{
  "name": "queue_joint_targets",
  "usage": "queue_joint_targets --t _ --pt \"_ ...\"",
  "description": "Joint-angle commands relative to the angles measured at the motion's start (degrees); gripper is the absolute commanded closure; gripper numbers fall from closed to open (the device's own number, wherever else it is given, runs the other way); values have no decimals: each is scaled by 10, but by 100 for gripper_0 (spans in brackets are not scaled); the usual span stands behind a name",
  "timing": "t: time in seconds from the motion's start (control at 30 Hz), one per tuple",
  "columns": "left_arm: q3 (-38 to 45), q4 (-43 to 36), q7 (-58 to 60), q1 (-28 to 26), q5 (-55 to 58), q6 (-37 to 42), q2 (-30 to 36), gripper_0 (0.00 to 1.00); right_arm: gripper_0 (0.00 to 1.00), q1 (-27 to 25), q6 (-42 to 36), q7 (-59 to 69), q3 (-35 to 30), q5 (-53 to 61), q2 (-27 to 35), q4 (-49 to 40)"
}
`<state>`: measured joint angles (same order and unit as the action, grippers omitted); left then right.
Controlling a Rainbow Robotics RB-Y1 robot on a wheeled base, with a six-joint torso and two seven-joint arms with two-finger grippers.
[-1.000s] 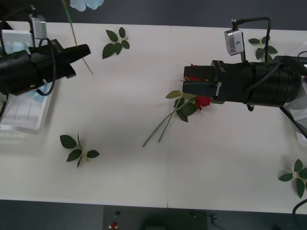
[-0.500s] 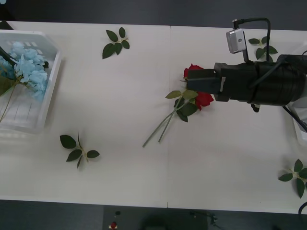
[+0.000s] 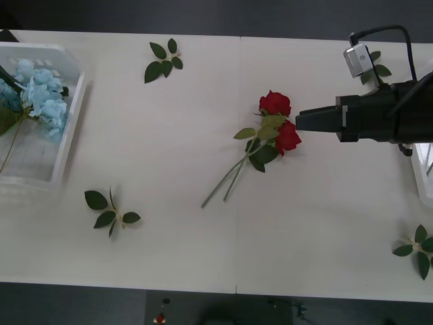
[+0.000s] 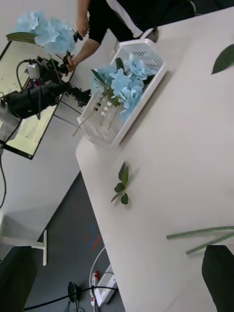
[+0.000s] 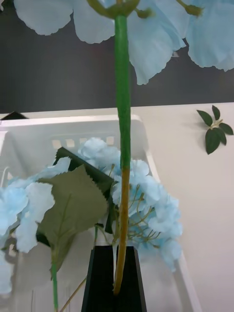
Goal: Put the red flowers into the right box and the blue flowers into the left box
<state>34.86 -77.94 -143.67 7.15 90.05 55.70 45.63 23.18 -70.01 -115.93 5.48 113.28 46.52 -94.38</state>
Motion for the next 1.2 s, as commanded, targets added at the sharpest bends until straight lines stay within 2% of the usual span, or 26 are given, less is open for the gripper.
queue_joint_targets --t 0.03,0.17,0.2,0.23,0.27,0.3,0.43,0.63,0.8,0.9,0.97,1.2 --pt "31 -17 -6 -18 0 -12 19 100 0 17 -1 76 4 -10 31 -41" --pt "31 -17 -11 -20 0 -12 19 97 0 18 -1 128 11 -16 45 -54" --pt "31 -17 -12 -20 1 -12 19 80 0 20 0 151 15 -25 49 -61" --pt "31 -16 -12 -20 4 -12 19 69 0 23 0 160 17 -30 51 -64" --pt "29 -17 -13 -20 8 -12 19 49 0 27 1 178 22 -43 53 -70" --pt "28 -16 -13 -20 12 -12 19 36 0 33 1 196 27 -56 53 -75" --pt "27 -16 -14 -20 20 -12 19 18 0 64 3 282 57 -107 53 -83" --pt "20 -17 -16 -21 38 -11 19 12 0 149 45 467 158 -234 46 -83" --pt "6 -39 -28 -21 98 22 19 12 0 211 71 683 248 -384 2 -48" --pt "-2 -57 -29 -21 109 31 19 12 0 231 70 737 269 -426 -20 -20" --pt "-24 -94 -32 -21 125 30 19 12 0 268 70 817 299 -491 -64 52" --pt "-109 -180 -27 -17 130 29 42 12 0 346 73 869 316 -591 -160 242"
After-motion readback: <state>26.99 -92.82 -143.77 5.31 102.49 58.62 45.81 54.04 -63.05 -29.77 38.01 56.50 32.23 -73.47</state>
